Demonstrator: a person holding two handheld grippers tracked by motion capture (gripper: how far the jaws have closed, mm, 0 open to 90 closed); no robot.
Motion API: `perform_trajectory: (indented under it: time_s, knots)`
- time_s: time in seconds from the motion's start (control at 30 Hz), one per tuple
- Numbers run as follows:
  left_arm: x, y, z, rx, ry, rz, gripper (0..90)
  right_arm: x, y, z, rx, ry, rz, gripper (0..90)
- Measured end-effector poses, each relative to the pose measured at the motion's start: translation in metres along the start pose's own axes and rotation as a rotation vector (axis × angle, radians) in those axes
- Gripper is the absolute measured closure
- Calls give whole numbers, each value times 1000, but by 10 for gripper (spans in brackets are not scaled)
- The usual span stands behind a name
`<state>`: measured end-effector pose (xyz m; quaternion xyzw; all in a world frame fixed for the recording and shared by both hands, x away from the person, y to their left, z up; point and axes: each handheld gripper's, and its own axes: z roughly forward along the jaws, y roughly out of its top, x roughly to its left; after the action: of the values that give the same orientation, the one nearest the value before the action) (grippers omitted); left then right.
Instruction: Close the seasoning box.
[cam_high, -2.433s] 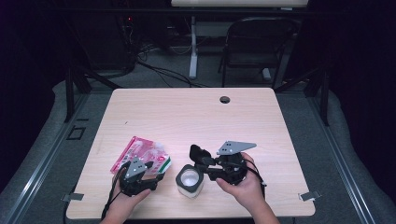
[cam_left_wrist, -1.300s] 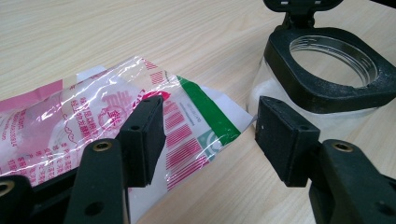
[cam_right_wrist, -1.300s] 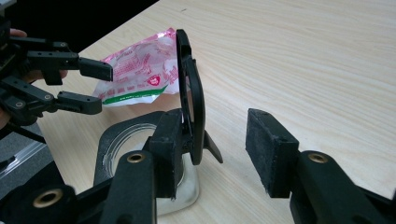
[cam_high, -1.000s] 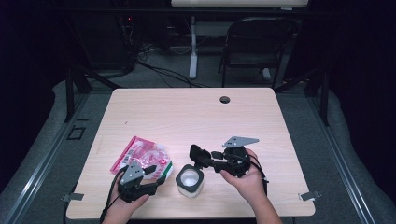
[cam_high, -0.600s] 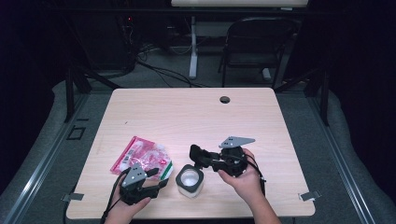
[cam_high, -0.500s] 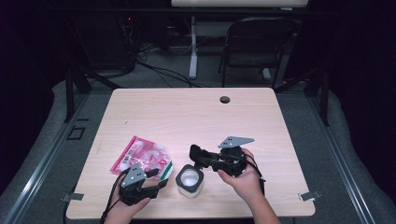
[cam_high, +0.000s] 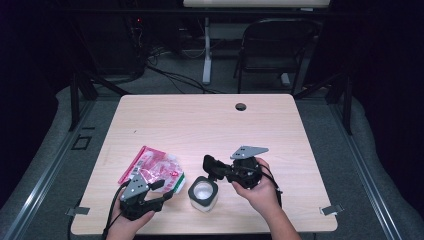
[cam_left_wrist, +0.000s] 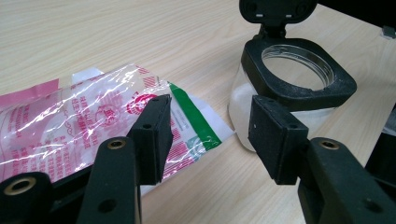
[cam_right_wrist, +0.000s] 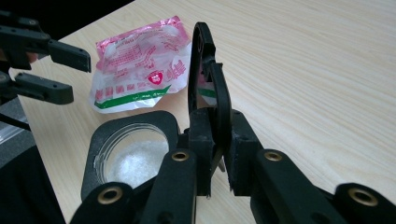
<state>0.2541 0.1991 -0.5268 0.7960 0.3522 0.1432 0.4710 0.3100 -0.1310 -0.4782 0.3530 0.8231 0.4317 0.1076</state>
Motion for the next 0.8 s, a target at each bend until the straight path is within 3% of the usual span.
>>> perform_trajectory:
  time_s: [0.4, 0.8]
  knots:
    - [10, 2, -11, -40, 38, -19, 488, 4, 1, -1, 8, -10, -39, 839]
    - [24, 0, -16, -45, 79, -46, 486, 13, 2, -2, 11, -31, -81, 847]
